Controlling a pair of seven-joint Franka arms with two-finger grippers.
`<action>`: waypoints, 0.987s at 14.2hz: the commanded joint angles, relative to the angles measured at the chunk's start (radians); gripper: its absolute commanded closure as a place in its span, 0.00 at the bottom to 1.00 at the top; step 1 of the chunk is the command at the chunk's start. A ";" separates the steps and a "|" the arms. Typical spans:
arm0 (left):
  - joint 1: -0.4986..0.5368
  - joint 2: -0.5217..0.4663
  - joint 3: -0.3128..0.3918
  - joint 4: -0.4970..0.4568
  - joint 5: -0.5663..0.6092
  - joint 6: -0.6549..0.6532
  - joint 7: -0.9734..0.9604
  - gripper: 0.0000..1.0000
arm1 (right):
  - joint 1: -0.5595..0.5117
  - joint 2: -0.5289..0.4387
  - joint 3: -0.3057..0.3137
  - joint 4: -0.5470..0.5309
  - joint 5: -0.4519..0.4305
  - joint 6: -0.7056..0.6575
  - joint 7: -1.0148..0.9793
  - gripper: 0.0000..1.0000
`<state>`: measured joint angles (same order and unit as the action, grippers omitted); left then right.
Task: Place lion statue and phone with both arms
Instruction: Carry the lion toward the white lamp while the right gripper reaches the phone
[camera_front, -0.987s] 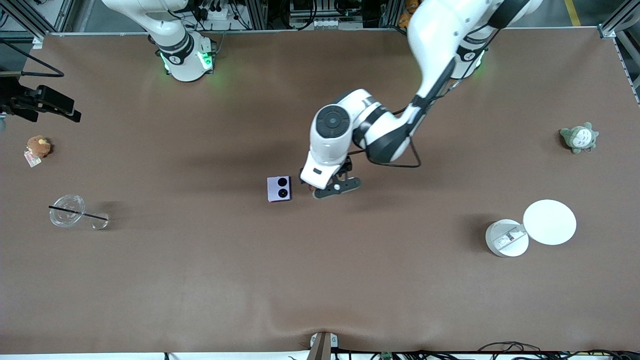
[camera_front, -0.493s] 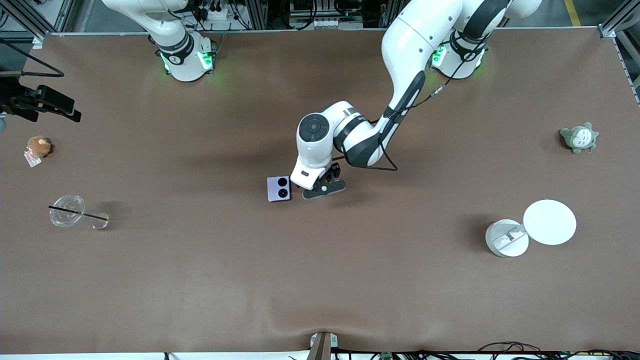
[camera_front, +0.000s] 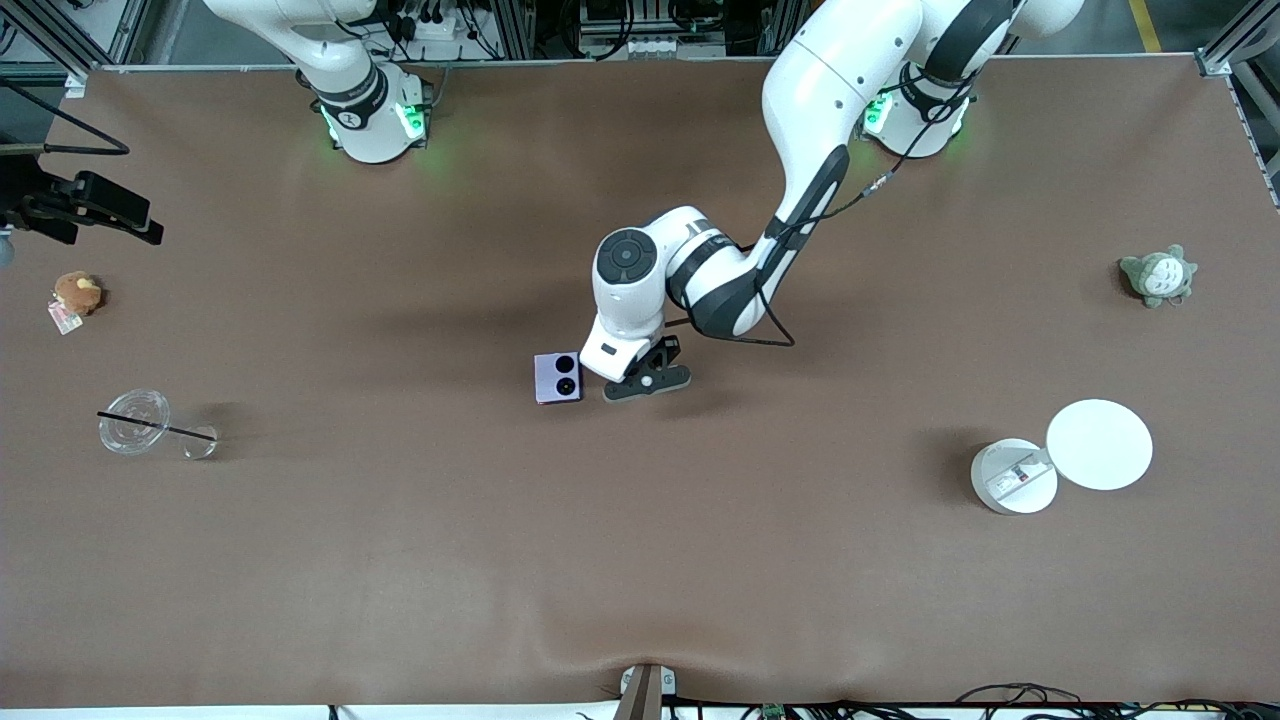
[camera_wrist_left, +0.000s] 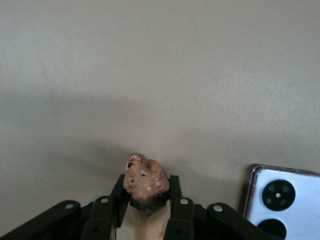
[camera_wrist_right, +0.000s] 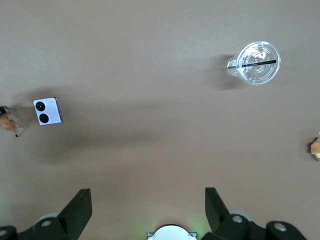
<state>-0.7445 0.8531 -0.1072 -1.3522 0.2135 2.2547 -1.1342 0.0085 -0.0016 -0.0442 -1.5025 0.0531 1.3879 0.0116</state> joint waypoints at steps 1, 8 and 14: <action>0.039 -0.038 0.008 -0.002 0.061 -0.068 0.120 1.00 | 0.028 0.012 0.004 0.007 0.008 -0.026 0.002 0.00; 0.213 -0.253 0.000 -0.181 0.061 -0.218 0.564 1.00 | 0.178 0.058 0.004 0.013 0.008 -0.020 0.008 0.00; 0.413 -0.373 -0.006 -0.415 0.061 -0.176 0.852 1.00 | 0.327 0.179 0.004 0.014 0.011 0.085 0.104 0.00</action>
<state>-0.3803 0.5312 -0.0993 -1.6622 0.2545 2.0375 -0.3317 0.3009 0.1370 -0.0312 -1.5042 0.0553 1.4467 0.0519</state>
